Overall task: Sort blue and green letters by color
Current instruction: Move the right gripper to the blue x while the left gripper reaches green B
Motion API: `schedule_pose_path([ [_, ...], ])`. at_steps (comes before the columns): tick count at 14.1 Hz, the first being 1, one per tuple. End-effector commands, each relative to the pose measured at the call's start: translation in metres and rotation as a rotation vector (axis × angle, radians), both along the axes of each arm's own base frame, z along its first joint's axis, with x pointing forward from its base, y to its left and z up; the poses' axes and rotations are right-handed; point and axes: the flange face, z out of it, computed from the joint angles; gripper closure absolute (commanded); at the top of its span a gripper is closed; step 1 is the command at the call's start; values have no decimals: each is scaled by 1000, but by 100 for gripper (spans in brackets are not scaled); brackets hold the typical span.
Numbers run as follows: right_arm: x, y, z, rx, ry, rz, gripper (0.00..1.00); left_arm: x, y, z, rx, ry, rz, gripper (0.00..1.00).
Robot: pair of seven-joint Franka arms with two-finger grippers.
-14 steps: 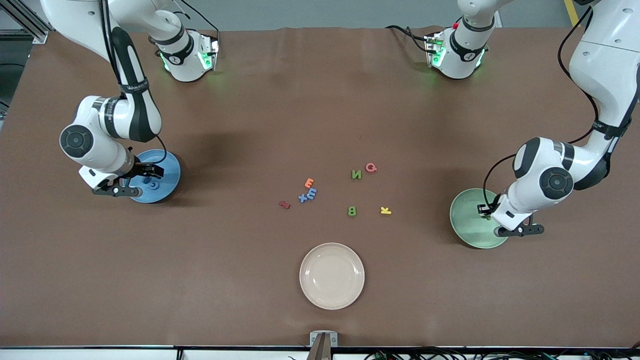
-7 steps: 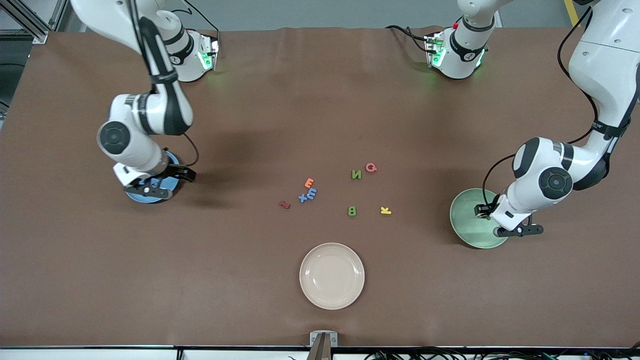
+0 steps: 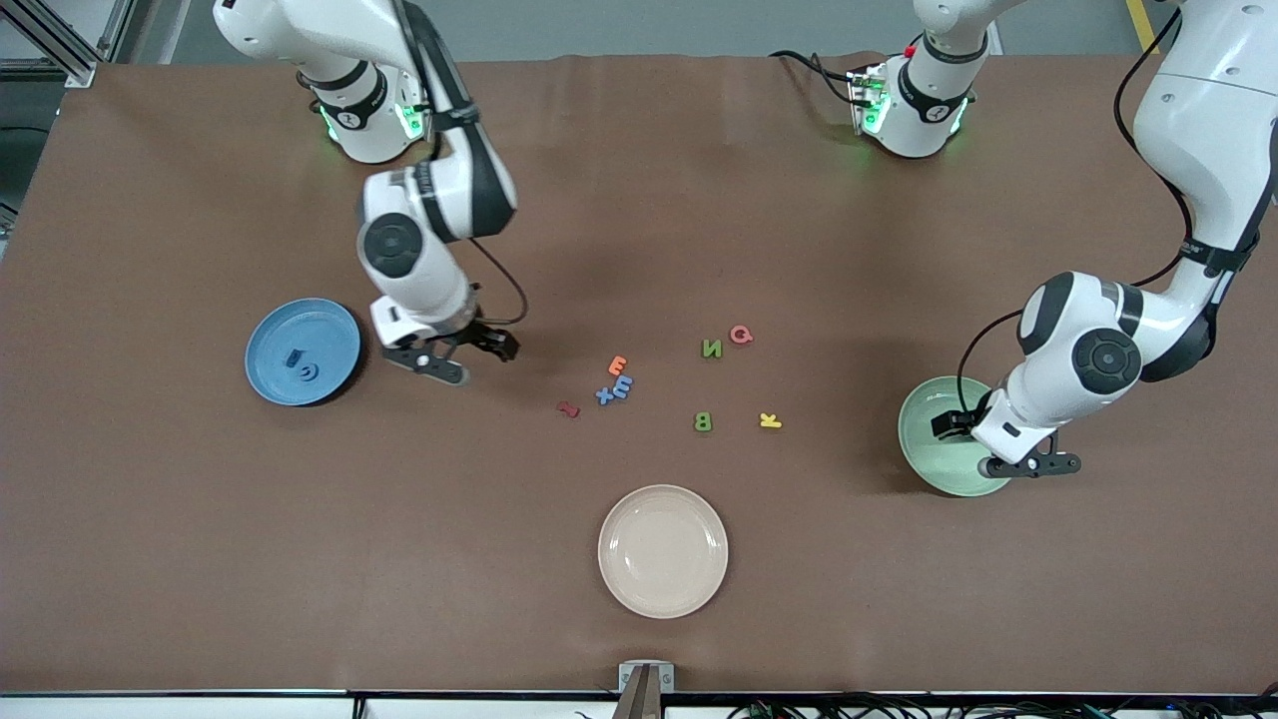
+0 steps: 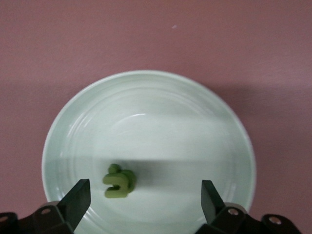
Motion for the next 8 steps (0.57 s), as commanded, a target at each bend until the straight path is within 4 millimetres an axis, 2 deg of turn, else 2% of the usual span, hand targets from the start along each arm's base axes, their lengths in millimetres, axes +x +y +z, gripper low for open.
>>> schedule_pose_path([
  [1,8,67,-30,-20,-26,-113,0,-5,-33,24,-3,-14,31,0],
  [3,10,105,-43,-17,-46,-237,0,-9,-59,33,-25,-22,60,0],
  [4,10,117,-48,-15,-54,-266,0,-11,-72,38,-33,-22,70,0],
  [6,15,132,-54,-3,-61,-310,0,-17,-100,42,-46,-24,50,0],
  [8,23,143,-52,20,-58,-348,0,-27,-140,39,-48,-23,32,0],
])
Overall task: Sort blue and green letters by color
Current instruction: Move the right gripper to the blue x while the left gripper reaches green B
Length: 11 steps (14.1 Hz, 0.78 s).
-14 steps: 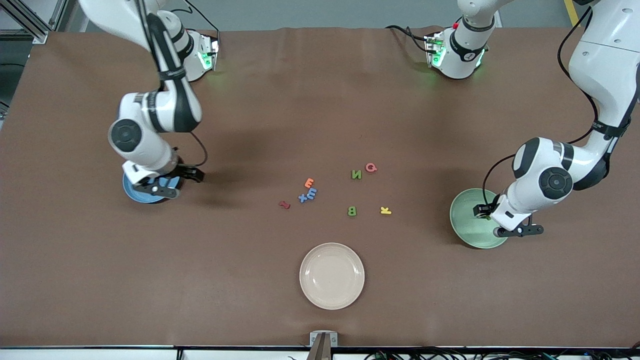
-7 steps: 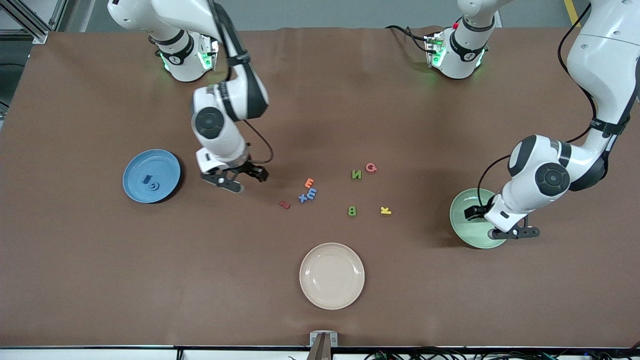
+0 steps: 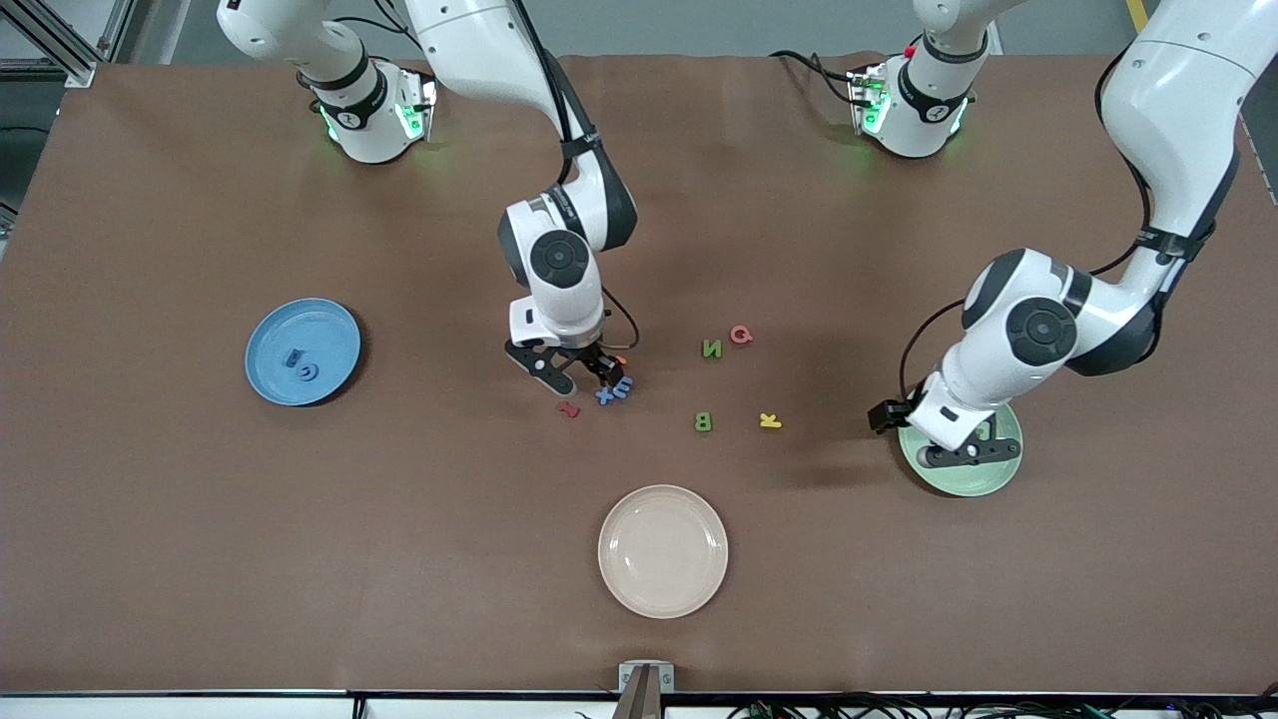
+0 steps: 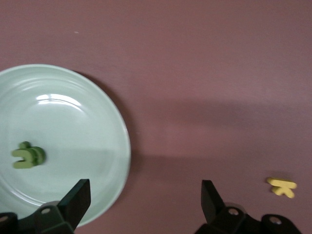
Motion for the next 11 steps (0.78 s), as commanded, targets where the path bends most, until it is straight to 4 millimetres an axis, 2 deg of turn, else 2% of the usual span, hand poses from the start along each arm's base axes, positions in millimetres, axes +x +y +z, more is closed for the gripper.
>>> schedule_pose_path([
  [1,21,11,3,51,5,-75,0,-12,-52,7,11,-12,5,0],
  [5,30,16,-16,34,-6,-114,9,-28,-126,3,-25,-5,23,2],
  [8,38,13,-21,36,-7,-137,18,-29,-169,-4,-42,-8,64,6],
  [11,39,14,-21,44,-2,-138,27,-32,-213,-22,-30,-14,80,14],
])
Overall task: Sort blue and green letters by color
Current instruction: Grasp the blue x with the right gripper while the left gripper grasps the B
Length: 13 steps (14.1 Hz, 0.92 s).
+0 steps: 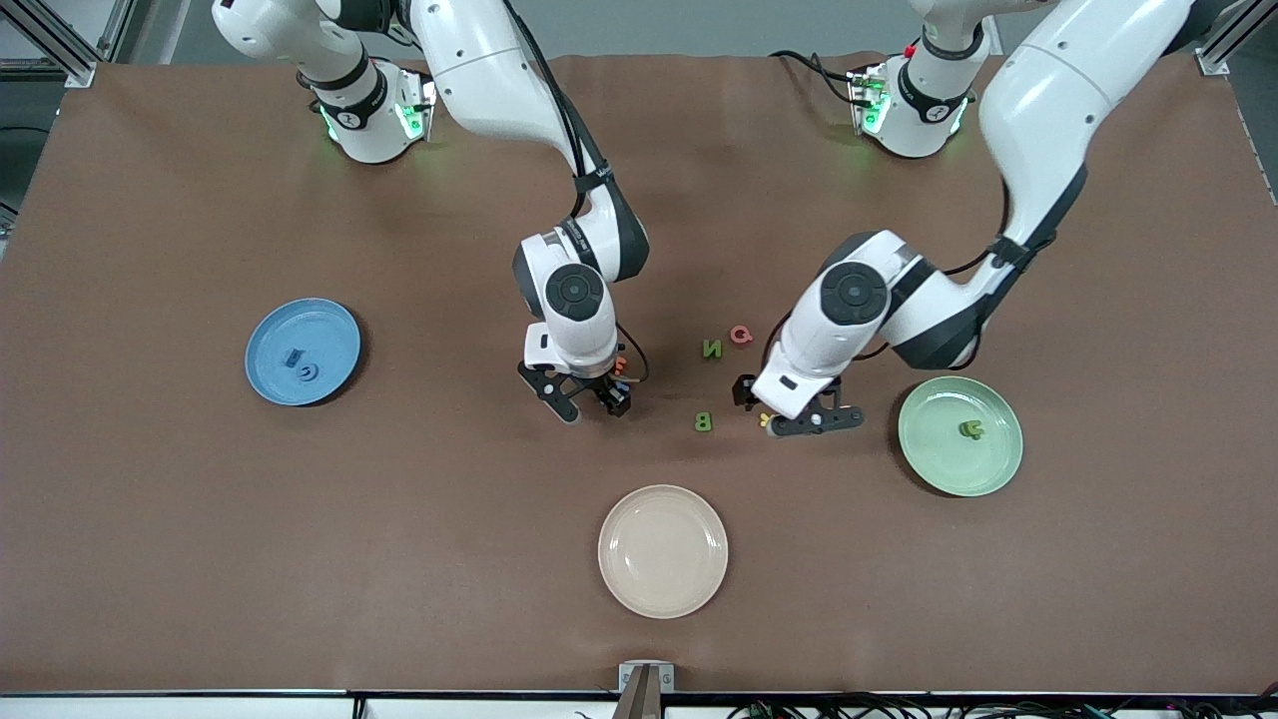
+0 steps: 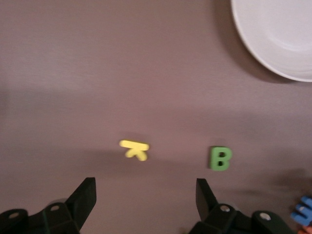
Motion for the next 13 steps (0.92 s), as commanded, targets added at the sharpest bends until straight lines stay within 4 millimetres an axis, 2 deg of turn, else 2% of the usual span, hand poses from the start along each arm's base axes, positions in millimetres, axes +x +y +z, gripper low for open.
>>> schedule_pose_path([
  [1,7,4,2,30,10,-23,30,8,-34,-18,14,-11,34,18],
  [3,7,4,1,30,12,-24,36,9,-50,-33,25,-12,43,29],
  [6,8,3,1,27,11,-20,54,11,-61,-45,15,-4,41,37],
  [10,8,3,1,26,10,-13,89,7,-81,-55,0,3,56,43],
  [11,8,2,0,26,12,-16,96,10,-79,-57,4,1,61,43],
  [13,12,2,7,30,15,-11,99,8,-81,-65,8,0,58,45],
])
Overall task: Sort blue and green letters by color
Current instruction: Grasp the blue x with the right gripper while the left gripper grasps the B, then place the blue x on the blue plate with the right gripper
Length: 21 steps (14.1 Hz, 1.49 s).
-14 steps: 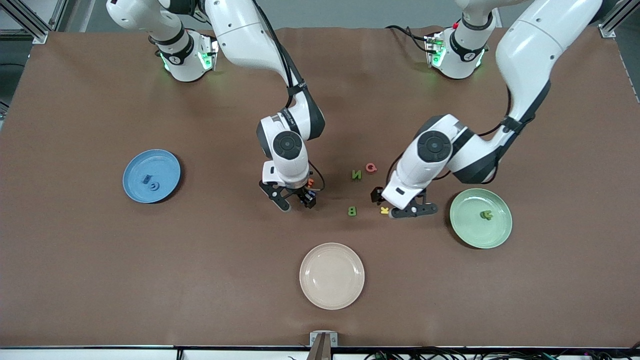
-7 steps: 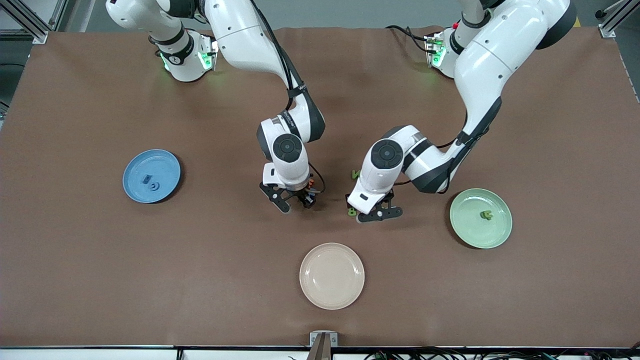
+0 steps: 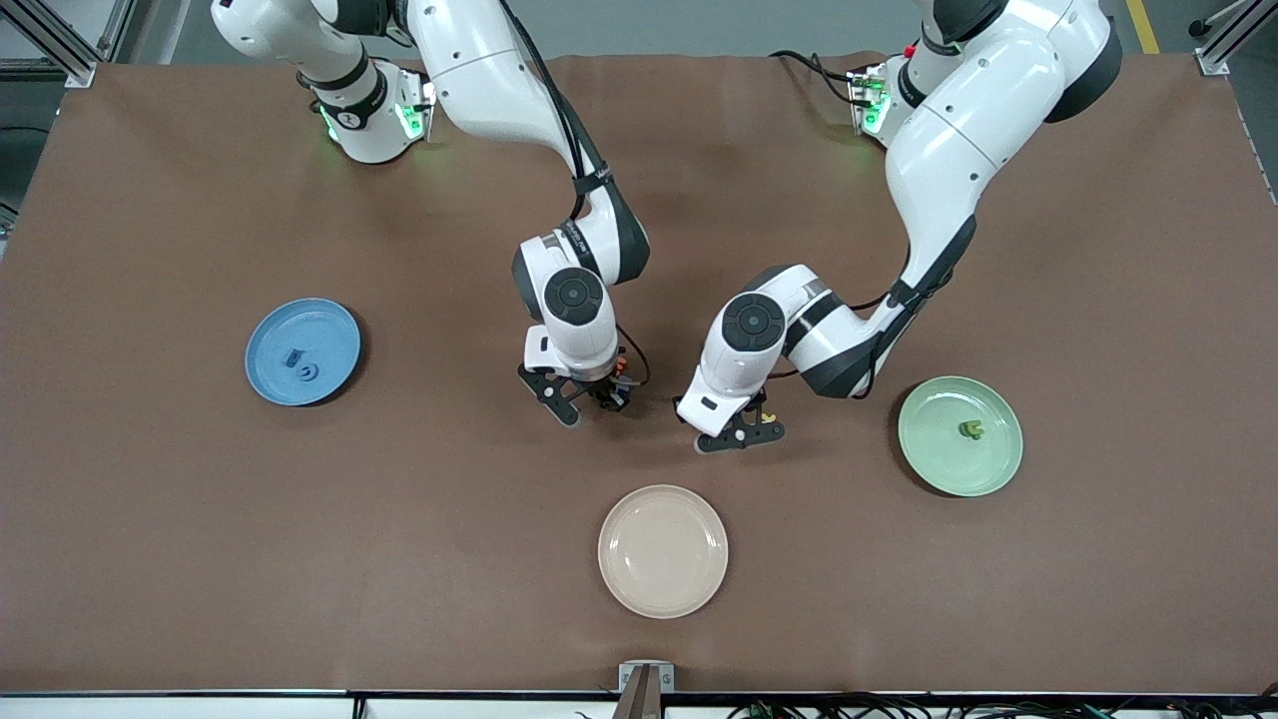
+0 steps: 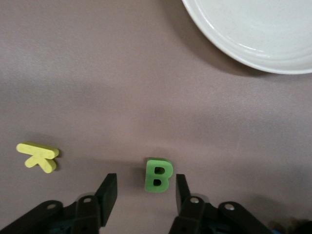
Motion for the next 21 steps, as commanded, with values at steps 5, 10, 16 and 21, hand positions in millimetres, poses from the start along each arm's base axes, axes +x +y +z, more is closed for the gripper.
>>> schedule_pose_path([
  [5,29,-28,35,-12,147,88,100,4,-10,-13,28,-19,11,49],
  [10,50,-115,84,-50,272,267,100,3,-11,-14,25,-18,11,50],
  [16,37,-285,128,75,279,526,100,3,-16,-19,17,-18,14,50],
  [21,6,-390,113,21,221,708,100,2,-18,-21,19,-17,21,53],
])
